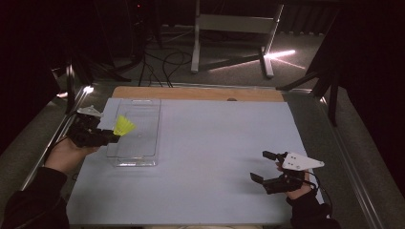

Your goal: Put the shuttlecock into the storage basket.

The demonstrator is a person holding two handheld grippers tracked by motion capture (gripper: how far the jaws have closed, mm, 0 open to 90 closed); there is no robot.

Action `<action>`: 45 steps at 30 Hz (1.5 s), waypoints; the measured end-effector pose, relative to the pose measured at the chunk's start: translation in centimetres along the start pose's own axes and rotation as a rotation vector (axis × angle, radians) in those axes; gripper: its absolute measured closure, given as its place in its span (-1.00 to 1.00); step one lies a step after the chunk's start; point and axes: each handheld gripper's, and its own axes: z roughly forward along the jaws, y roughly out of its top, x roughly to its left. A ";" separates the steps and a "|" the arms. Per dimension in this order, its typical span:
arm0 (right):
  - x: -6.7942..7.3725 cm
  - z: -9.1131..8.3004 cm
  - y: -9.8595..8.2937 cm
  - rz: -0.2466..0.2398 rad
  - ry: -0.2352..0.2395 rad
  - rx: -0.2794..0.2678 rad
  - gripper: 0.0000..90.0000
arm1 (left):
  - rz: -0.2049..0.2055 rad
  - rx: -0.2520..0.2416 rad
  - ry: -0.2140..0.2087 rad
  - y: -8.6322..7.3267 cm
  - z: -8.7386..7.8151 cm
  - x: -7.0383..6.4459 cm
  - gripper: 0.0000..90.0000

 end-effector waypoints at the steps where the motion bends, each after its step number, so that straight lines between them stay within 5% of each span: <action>1: 0.0 0.1 -0.4 0.004 -0.008 0.020 -0.79 | 0.003 -0.004 -0.003 -0.1 0.2 0.0 0.46; 12: 0.0 0.5 -1.3 0.019 -0.049 0.084 -0.79 | -0.012 0.019 0.000 -1.4 1.8 0.6 0.46; 27: -0.2 0.8 -1.6 0.034 -0.033 0.110 -0.79 | -0.030 0.070 -0.007 -2.9 4.3 1.4 0.45; 41: -0.3 0.8 -1.6 0.045 -0.018 0.112 -0.79 | -0.031 0.118 0.009 -1.8 4.6 0.7 0.41; 45: -0.3 0.8 -1.6 0.045 -0.018 0.112 -0.79 | -0.019 0.103 0.015 -1.0 3.8 0.3 0.12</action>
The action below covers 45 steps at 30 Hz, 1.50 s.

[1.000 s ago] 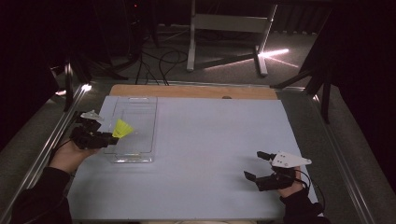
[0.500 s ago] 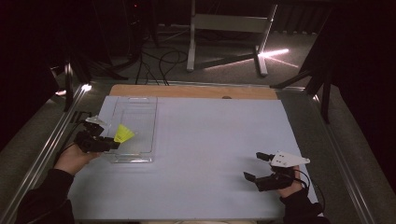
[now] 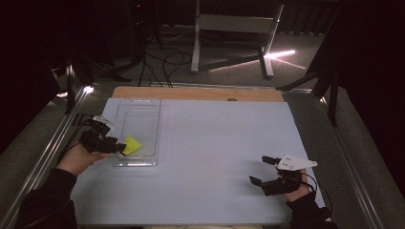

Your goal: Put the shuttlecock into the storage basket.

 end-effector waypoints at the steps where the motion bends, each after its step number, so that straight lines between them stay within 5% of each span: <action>1: 0.0 0.0 0.0 0.001 -0.001 -0.002 -0.79 | 0.005 -0.003 0.003 0.1 -0.1 -0.1 0.02; 8: 0.0 -0.1 0.0 0.007 0.004 -0.008 -0.79 | 0.003 -0.012 0.021 0.7 -0.6 -0.7 -0.33; 14: -0.1 -0.2 0.0 0.011 -0.006 -0.012 -0.79 | 0.008 -0.025 -0.061 1.0 -0.8 -1.0 -0.66; 20: -0.1 -0.2 0.0 0.007 -0.015 -0.009 -0.79 | 0.022 -0.065 -0.075 1.5 -1.1 -1.2 -0.94; 29: -0.1 -0.1 -0.1 0.011 -0.013 -0.008 -0.79 | 0.033 -0.127 -0.035 2.5 -1.4 -1.7 -1.00; 30: -0.1 -0.1 -0.1 0.011 -0.013 -0.007 -0.79 | 0.035 -0.133 -0.059 2.7 -1.4 -1.8 -1.00; 45: -0.2 -0.1 -0.1 0.016 -0.012 0.004 -0.79 | 0.103 -0.144 -0.056 4.8 -0.8 -4.0 -1.00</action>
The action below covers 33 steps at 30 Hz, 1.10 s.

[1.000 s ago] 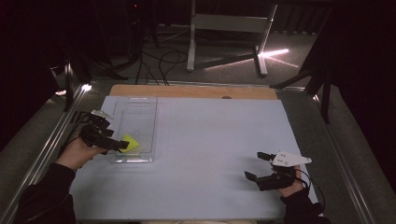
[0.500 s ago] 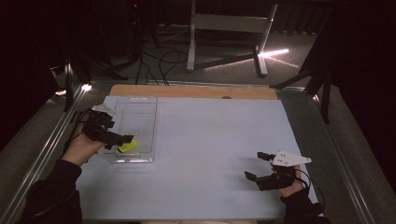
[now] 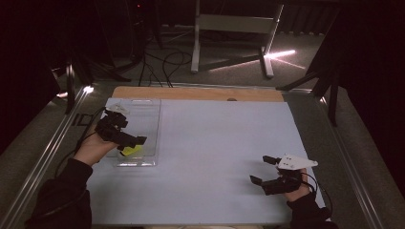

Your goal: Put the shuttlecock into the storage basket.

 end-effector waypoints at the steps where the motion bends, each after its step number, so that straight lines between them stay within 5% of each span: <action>1: 0.0 0.0 0.0 0.000 0.002 -0.002 -0.79 | 0.009 -0.001 -0.005 0.2 0.1 -0.2 -1.00; 17: -0.1 -0.1 0.0 0.003 -0.001 -0.008 -0.79 | 0.107 -0.018 -0.063 2.6 2.4 -4.0 -1.00; 33: 0.1 0.1 0.0 -0.009 0.004 -0.009 -0.79 | 0.216 -0.014 -0.186 3.4 5.2 -8.2 -1.00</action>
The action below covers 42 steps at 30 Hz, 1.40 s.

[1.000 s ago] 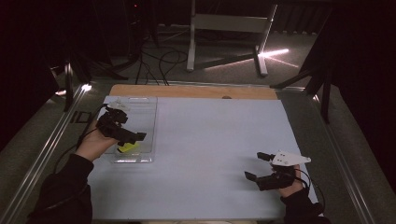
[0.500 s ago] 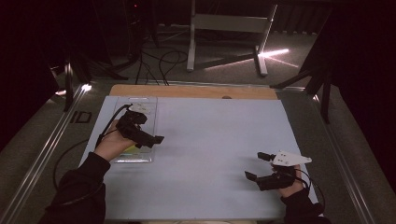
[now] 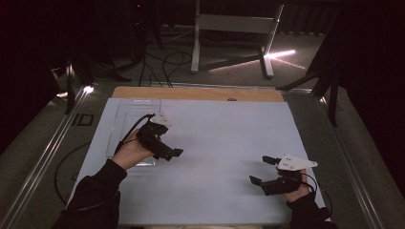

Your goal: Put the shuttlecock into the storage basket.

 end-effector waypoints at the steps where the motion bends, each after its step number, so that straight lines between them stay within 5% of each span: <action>1: 0.0 0.0 0.0 0.002 -0.001 0.000 -0.79 | 0.011 0.003 -0.009 0.1 0.5 -0.4 -1.00; 14: 0.0 0.0 -0.1 0.001 0.004 0.002 -0.79 | 0.057 -0.009 -0.040 -0.2 2.9 -2.8 -1.00; 42: 0.1 0.1 -0.2 -0.002 0.013 0.008 -0.79 | 0.032 -0.046 -0.085 -6.8 3.8 -3.5 -1.00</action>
